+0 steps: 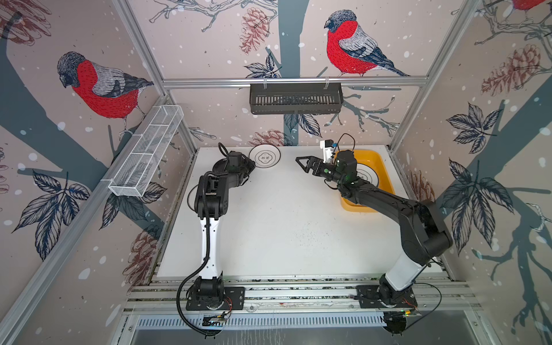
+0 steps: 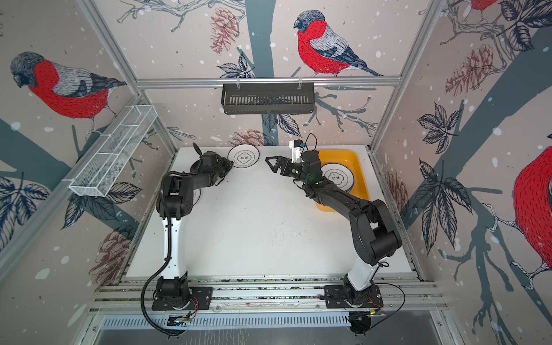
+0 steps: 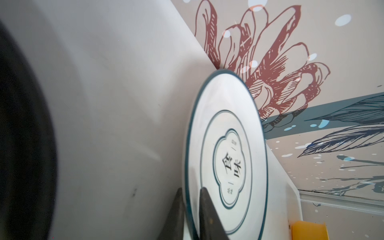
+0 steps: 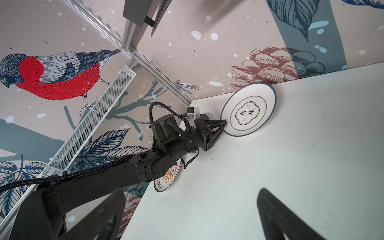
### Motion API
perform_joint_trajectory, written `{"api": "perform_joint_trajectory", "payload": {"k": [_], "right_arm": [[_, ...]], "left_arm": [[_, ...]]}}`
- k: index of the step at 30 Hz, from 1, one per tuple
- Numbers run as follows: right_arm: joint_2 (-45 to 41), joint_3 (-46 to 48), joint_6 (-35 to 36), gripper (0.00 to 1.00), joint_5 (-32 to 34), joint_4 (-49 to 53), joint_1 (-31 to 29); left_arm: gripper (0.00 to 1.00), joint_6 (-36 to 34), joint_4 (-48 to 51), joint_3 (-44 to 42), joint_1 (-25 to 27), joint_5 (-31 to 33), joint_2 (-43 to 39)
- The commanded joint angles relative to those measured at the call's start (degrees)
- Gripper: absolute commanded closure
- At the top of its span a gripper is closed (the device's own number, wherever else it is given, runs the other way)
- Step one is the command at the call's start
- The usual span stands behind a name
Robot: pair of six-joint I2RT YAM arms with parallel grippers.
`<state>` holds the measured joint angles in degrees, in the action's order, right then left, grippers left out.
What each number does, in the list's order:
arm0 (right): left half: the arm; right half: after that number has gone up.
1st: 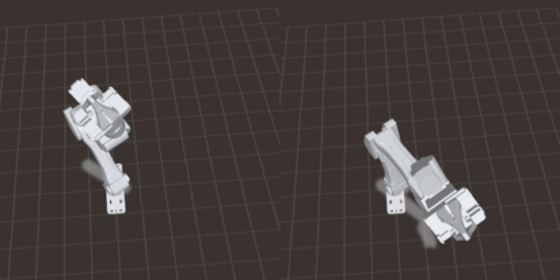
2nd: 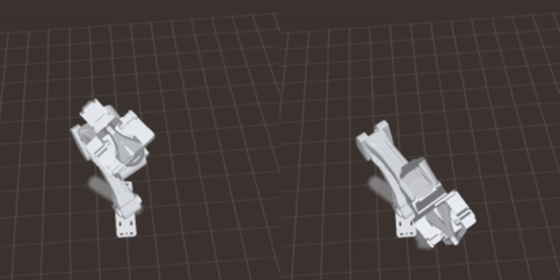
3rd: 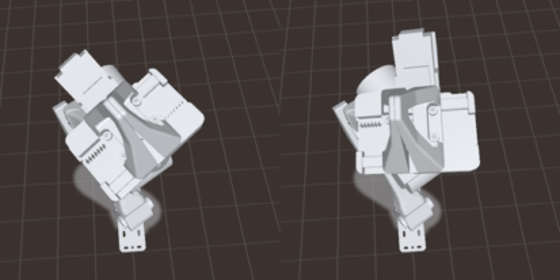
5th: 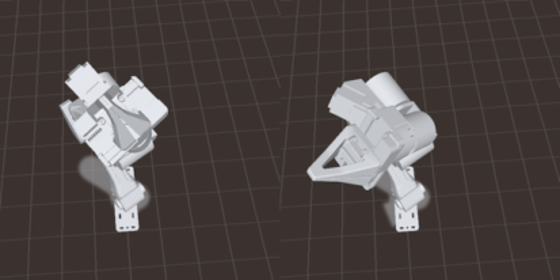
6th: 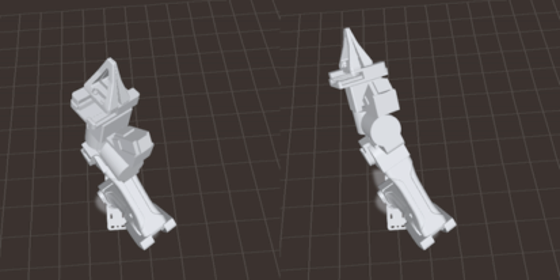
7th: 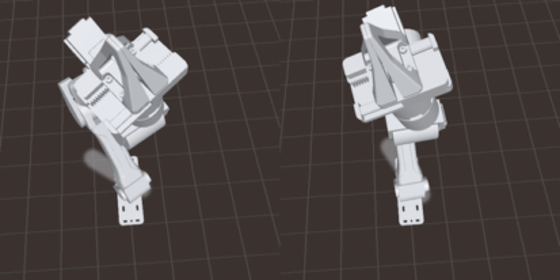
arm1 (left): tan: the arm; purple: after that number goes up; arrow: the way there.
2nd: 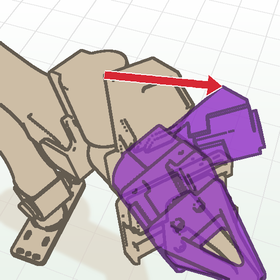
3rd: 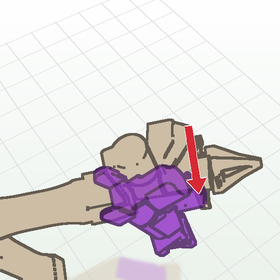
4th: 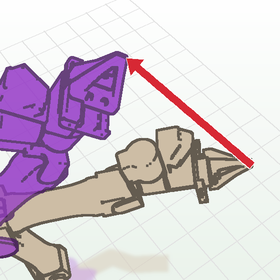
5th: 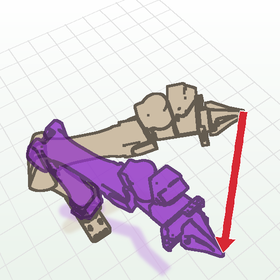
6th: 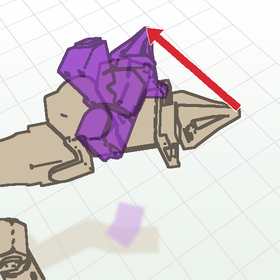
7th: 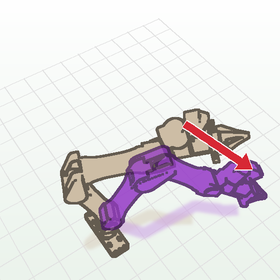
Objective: Place the plates into the plastic bin on the countertop
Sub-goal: 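Lower the left gripper and pinch the white plate's rim, then lift the white plate upright with the left gripper while the right gripper approaches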
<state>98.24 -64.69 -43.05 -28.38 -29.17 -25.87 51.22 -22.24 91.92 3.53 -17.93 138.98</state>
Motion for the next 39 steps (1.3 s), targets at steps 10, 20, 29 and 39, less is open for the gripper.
{"api": "perform_joint_trajectory", "payload": {"k": [10, 20, 29, 39], "right_arm": [[-1.2, -0.1, 2.3, 0.01, 2.2, 1.8, 0.1], [-8.8, 4.5, 3.7, 0.00, 11.5, 8.1, 0.4], [-19.9, 12.2, 3.0, 0.00, 18.0, 15.4, 1.0], [-32.9, 20.9, 2.6, 0.01, 20.8, 21.5, 2.9]], "left_arm": [[0.92, 2.1, -2.3, -6.8, 0.1, -3.7, -6.5], [0.93, 2.2, -5.7, -17.7, 0.6, -5.2, -18.8], [0.94, 0.5, -4.8, -27.5, 3.6, -6.7, -31.6], [0.93, -2.2, -0.8, -33.2, 11.0, -9.2, -42.7]]}}
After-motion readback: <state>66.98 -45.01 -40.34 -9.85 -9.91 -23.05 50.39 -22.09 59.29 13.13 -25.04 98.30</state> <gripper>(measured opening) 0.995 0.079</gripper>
